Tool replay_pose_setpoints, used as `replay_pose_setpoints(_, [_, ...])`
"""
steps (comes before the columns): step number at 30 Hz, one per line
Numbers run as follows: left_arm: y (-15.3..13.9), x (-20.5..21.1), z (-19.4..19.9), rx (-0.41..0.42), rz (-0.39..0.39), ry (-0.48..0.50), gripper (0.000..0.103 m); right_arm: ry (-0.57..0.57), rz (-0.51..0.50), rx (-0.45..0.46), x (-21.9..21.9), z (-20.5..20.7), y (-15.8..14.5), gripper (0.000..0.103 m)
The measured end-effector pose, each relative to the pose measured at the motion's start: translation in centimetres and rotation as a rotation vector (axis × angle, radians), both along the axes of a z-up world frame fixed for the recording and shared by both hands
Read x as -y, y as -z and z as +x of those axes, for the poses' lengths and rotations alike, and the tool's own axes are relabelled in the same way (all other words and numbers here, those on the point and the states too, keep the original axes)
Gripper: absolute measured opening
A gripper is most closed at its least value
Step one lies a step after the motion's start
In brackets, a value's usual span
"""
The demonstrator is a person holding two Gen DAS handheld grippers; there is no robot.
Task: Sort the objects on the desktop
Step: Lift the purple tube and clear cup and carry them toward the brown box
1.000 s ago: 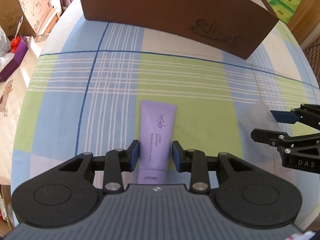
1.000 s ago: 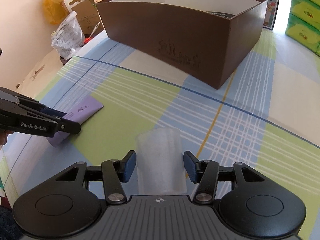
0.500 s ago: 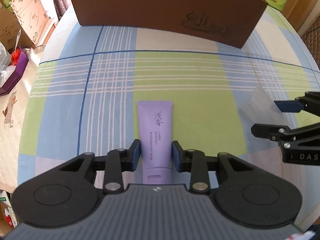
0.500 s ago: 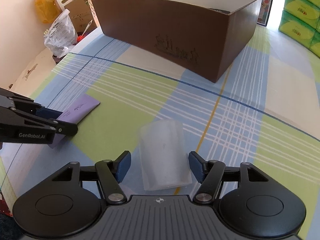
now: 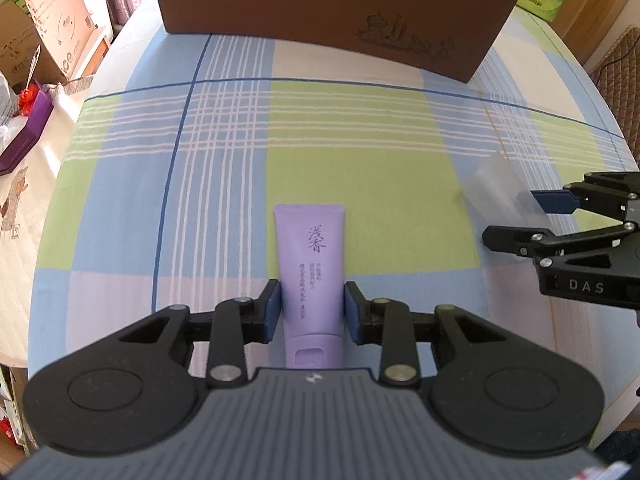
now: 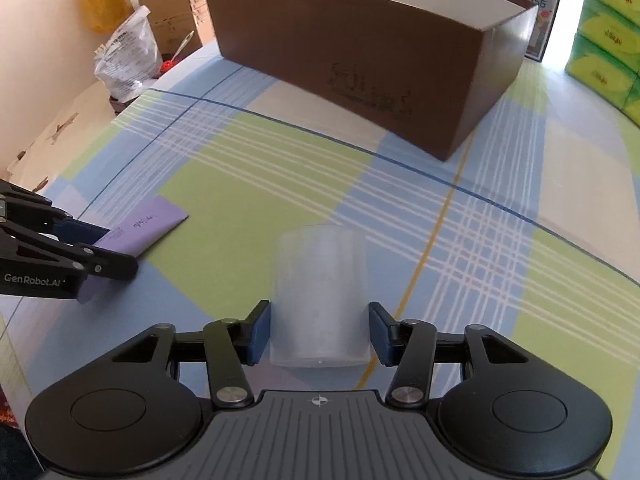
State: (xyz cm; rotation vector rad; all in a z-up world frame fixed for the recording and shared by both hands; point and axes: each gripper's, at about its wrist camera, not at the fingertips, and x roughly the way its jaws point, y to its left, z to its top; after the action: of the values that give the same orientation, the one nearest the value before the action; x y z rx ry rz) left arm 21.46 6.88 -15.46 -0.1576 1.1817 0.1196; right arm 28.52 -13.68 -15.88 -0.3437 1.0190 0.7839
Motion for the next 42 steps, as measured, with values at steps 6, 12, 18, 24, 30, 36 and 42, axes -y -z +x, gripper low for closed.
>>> replay_pose_setpoints(6, [-0.2,-0.3,-0.9,-0.003,-0.015,-0.016,0.028,-0.029,0.034,0.003,-0.3,-0.8,-1.1,0.048])
replay_pose_setpoints(12, [-1.3,-0.5,-1.0,0.025,-0.013,-0.024,0.028,-0.039,0.066,0.005,-0.3,-1.2,-2.2,0.048])
replay_pose_setpoints(18, [-2.8,-0.6,-0.5,0.060,-0.006,-0.023,0.028,-0.036,0.083,0.004,0.1,-1.1,-3.0,0.048])
replay_pose_setpoints(24, [-3.9,-0.4,-0.1,0.086,-0.001,-0.013,0.028,-0.021,0.091,-0.002,0.6,-0.7,-3.4,0.048])
replay_pose_setpoints(30, [-4.8,-0.4,0.1,0.109,-0.009,-0.012,0.028,-0.005,0.103,0.000,1.2,-0.4,-4.1,0.048])
replay_pose_setpoints(36, [-6.0,-0.5,0.2,0.137,-0.010,-0.007,0.028,-0.006,0.123,0.003,1.3,-0.1,-5.0,0.048])
replay_pose_setpoints(42, [-7.1,-0.6,0.5,0.163,-0.009,0.000,0.028,-0.010,0.134,0.003,1.0,0.1,-5.5,0.048])
